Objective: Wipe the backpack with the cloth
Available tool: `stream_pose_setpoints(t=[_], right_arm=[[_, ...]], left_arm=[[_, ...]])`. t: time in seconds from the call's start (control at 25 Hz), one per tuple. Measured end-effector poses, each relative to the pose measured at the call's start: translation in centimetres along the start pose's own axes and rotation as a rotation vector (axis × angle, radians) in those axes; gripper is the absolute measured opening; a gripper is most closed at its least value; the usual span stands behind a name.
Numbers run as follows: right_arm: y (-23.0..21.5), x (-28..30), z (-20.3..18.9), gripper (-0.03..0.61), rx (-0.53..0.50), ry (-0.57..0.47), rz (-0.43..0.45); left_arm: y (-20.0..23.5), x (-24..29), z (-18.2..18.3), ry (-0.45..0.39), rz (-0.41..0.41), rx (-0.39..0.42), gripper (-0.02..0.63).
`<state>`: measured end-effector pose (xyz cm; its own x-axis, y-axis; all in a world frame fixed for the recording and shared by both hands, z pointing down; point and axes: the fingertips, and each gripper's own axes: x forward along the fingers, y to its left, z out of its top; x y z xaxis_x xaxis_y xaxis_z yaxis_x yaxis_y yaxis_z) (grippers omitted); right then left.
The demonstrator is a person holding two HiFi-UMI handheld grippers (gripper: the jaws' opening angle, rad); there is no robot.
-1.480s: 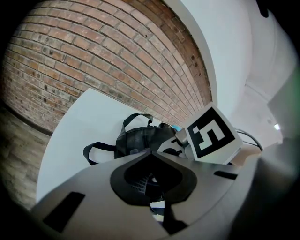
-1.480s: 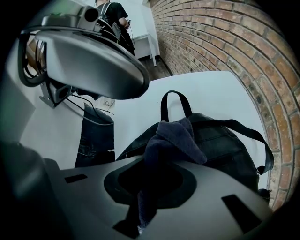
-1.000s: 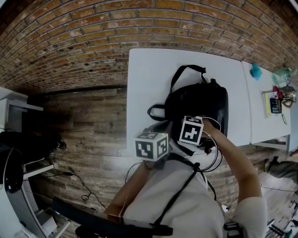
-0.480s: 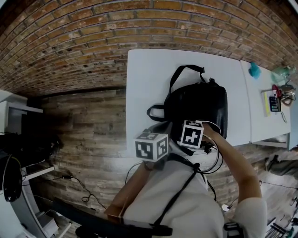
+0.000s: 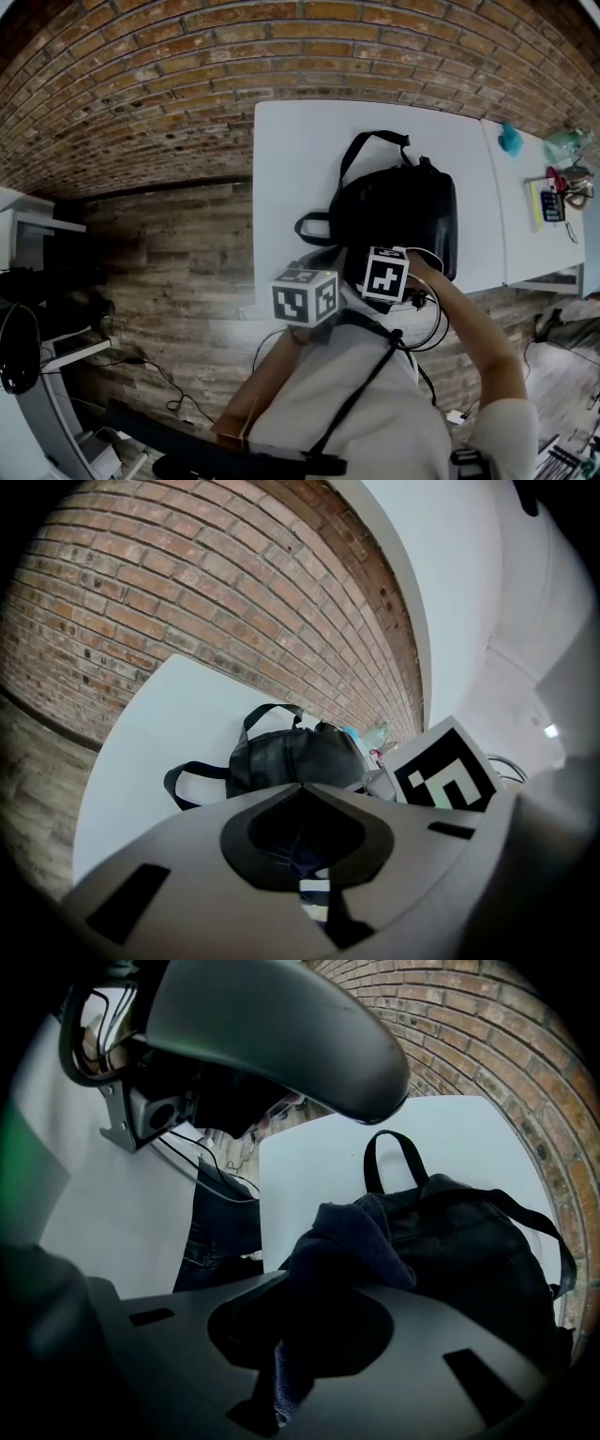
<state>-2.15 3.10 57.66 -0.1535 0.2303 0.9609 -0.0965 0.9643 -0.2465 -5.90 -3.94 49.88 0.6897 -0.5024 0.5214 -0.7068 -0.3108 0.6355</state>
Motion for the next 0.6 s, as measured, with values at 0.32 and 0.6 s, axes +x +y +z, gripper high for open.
stream_pose_setpoints(t=[0.32,0.6], right_arm=[[0.9,0.6,-0.2,0.046,-0.002,0.013,0.063],[0.8,0.6,-0.3,0.048,0.051,-0.005,0.081]], left_arm=[[0.2,0.0,0.1,0.005,-0.002,0.0,0.005],[0.7,0.0,0.0,0.024,-0.008,-0.001,0.005]])
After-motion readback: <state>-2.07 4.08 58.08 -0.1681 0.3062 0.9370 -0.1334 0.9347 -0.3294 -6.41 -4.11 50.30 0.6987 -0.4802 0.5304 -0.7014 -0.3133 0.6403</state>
